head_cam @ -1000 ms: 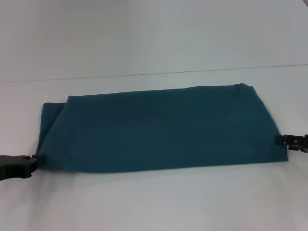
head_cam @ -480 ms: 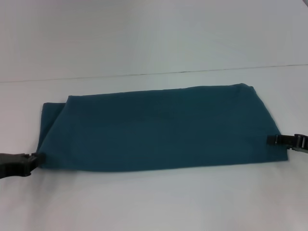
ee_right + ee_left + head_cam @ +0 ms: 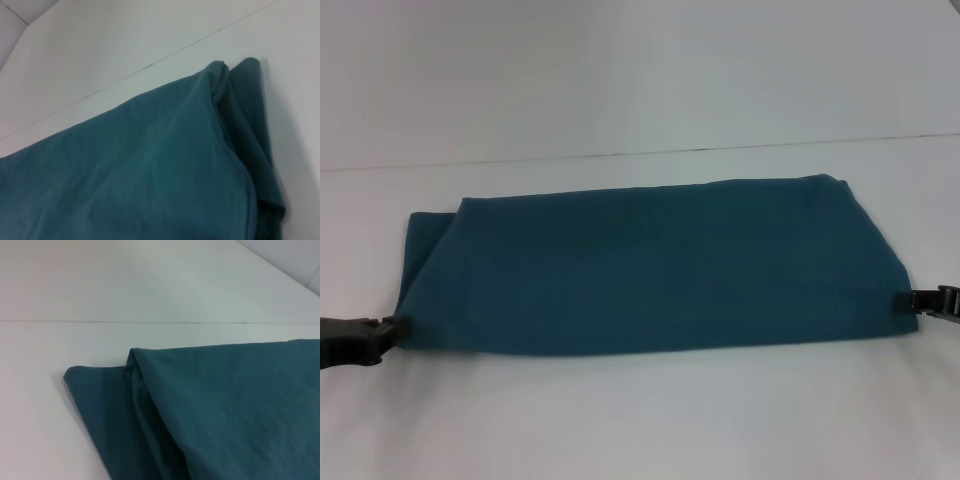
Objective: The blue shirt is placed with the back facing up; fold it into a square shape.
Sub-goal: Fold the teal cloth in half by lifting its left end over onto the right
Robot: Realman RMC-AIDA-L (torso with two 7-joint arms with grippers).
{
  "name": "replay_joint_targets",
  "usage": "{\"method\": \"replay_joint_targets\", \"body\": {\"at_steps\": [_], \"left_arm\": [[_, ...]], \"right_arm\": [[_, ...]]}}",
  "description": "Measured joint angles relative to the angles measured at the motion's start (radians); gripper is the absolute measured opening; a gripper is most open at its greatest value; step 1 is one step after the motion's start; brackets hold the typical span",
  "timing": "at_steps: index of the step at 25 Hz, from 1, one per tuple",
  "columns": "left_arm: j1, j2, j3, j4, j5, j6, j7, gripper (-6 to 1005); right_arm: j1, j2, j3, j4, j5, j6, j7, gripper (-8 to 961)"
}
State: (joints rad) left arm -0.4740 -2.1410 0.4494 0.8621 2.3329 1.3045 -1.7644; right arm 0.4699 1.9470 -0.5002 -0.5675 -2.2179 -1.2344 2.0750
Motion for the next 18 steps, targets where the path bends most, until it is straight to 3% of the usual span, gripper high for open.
{"method": "replay_joint_targets", "body": {"at_steps": [4,13,18], "left_arm": [[0.0,0.002,0.0,0.0,0.006,0.0,-0.008,28],[0.009,0.003,0.0,0.019,0.023,0.011,-0.023,28],[0.015,0.003,0.0,0.032,0.025,0.031,-0.023,29]], "right_arm": [[-0.009,0.001,0.007,-0.003,0.006,-0.01,-0.014,166],[-0.022,0.001,0.032,-0.012,0.008,-0.045,-0.019,10],[-0.032,-0.003,0.061,-0.012,0.008,-0.078,-0.031,11]]}}
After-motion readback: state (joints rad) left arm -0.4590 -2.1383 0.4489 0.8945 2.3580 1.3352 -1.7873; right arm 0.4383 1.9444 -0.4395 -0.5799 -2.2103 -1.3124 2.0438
